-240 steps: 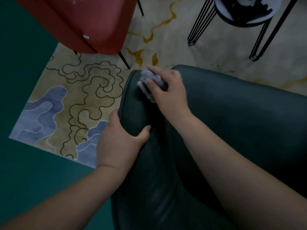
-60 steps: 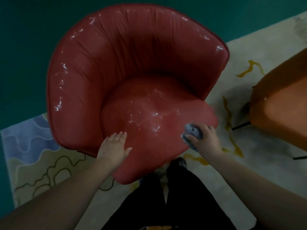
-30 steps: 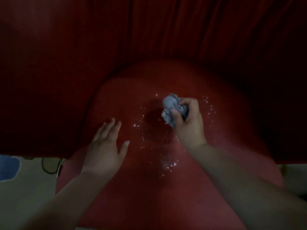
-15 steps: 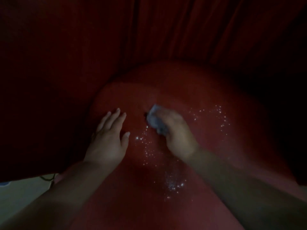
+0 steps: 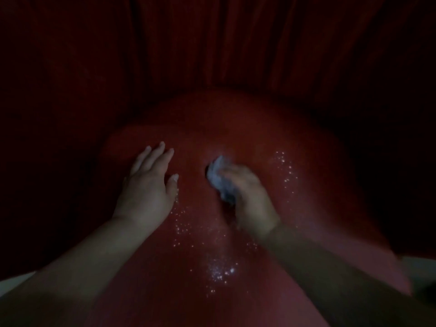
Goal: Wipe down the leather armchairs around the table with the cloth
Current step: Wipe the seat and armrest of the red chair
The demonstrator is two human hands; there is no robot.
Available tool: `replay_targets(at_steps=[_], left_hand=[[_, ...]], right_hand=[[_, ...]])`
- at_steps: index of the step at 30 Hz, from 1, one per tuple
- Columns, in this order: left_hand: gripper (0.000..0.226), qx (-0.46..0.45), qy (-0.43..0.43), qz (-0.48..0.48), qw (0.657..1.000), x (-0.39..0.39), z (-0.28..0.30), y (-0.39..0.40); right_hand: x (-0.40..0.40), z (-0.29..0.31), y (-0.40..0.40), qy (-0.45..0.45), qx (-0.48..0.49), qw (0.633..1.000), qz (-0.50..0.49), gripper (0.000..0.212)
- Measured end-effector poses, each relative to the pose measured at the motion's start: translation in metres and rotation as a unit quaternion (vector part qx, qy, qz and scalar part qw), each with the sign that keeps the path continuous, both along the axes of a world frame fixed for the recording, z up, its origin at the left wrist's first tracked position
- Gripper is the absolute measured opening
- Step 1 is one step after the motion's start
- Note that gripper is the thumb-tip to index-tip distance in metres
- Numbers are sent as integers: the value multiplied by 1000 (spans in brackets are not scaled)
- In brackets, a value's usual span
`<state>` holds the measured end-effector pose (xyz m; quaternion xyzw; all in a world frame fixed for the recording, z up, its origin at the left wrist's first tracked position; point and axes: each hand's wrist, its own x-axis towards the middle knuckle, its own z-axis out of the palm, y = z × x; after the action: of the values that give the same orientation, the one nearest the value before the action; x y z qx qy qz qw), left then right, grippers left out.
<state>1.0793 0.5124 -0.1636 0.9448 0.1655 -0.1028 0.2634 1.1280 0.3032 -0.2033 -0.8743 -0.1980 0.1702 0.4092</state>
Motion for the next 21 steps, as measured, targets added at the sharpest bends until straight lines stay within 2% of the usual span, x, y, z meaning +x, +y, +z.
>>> replay_targets(at_steps=[2,4,5,6,7,8,11,14,17,21], left_hand=[[56,5,1,-13,1000,5,2,-6],[56,13,3,-32,999,8,4,-12],[56,17,1,-40,999,10,4,-14],[56,21,0,-46,999,13,4,-15],[56,24,-1,-50,998,15,4,-16],[55,28,0,-52,998,19,3,-17],[55,40,6,-53,998,29,0,-20],[55,49,10,-60,997,37,-2,-26],[56,51,10,-83,995,42,-1,-31],[59,69,3,-135,988,49,-2,-34]], right_hand=[[-22,4,-14,1,34,999,33,57],[-6,11,-25,-13,58,998,12,45],[12,15,-30,-49,29,998,-33,48],[35,13,-35,-73,16,995,-65,71],[58,13,-43,-75,-10,993,-85,44],[76,9,-47,-81,-35,989,-119,51],[73,4,-49,-72,-15,992,-100,48],[15,0,-51,5,20,999,-32,44],[-10,9,-58,-14,48,999,23,46],[58,14,-63,-51,25,996,-75,52]])
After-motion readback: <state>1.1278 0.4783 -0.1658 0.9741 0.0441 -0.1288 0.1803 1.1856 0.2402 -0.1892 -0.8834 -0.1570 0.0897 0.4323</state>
